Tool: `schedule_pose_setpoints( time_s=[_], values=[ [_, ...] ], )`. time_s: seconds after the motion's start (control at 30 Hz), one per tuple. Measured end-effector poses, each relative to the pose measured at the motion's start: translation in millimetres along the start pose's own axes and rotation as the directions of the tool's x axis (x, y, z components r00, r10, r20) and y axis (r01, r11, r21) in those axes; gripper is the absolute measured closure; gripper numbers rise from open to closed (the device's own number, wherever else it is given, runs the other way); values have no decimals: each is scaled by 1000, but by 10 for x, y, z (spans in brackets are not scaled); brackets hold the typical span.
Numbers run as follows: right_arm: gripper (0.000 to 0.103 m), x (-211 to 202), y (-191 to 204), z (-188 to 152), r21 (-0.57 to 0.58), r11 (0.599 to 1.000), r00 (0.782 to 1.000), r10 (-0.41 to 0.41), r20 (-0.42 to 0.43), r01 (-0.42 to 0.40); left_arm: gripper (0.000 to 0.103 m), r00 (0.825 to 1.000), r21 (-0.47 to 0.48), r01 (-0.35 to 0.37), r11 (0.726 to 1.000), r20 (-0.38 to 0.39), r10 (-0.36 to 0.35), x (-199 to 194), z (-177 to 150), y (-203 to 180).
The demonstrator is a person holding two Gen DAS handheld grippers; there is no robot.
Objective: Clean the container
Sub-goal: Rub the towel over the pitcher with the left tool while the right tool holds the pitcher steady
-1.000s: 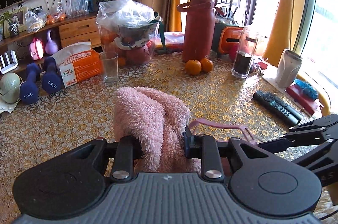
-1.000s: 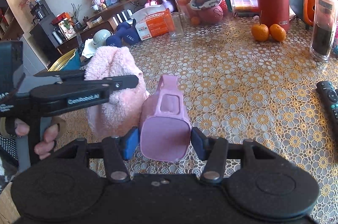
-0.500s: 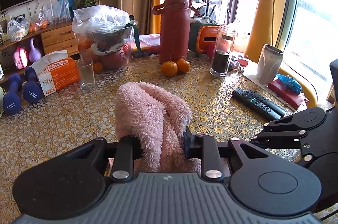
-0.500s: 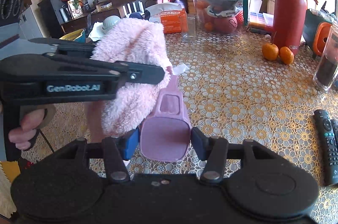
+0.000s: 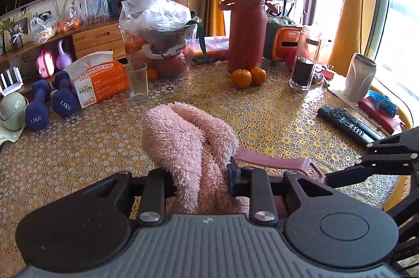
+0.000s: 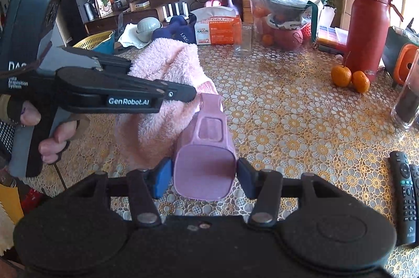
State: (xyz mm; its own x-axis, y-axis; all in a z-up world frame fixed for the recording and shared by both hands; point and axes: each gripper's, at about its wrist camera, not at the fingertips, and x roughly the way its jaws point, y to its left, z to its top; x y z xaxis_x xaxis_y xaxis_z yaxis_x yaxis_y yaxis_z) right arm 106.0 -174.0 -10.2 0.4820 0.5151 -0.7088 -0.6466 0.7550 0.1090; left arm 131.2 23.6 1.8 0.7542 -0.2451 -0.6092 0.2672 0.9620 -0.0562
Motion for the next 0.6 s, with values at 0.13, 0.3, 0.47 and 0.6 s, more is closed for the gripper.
schedule_pose_setpoints(
  time_s=[0.13,0.3,0.47,0.6],
  values=[
    [51,-16,68,-52,-56,998,1000,-8,3,8,77,996,35,88,996,31,-89,-312,43,-89],
    [51,-22,174,-82,-128,991,1000,-24,15,26,77,986,69,159,985,30,-162,-433,47,-316],
    [51,-14,253,-116,-180,983,999,-35,16,38,77,990,88,138,986,5,-139,-261,39,-416],
    [51,-16,269,-141,-205,978,999,-37,20,41,77,994,46,111,993,-6,-110,-130,69,-302]
  ],
)
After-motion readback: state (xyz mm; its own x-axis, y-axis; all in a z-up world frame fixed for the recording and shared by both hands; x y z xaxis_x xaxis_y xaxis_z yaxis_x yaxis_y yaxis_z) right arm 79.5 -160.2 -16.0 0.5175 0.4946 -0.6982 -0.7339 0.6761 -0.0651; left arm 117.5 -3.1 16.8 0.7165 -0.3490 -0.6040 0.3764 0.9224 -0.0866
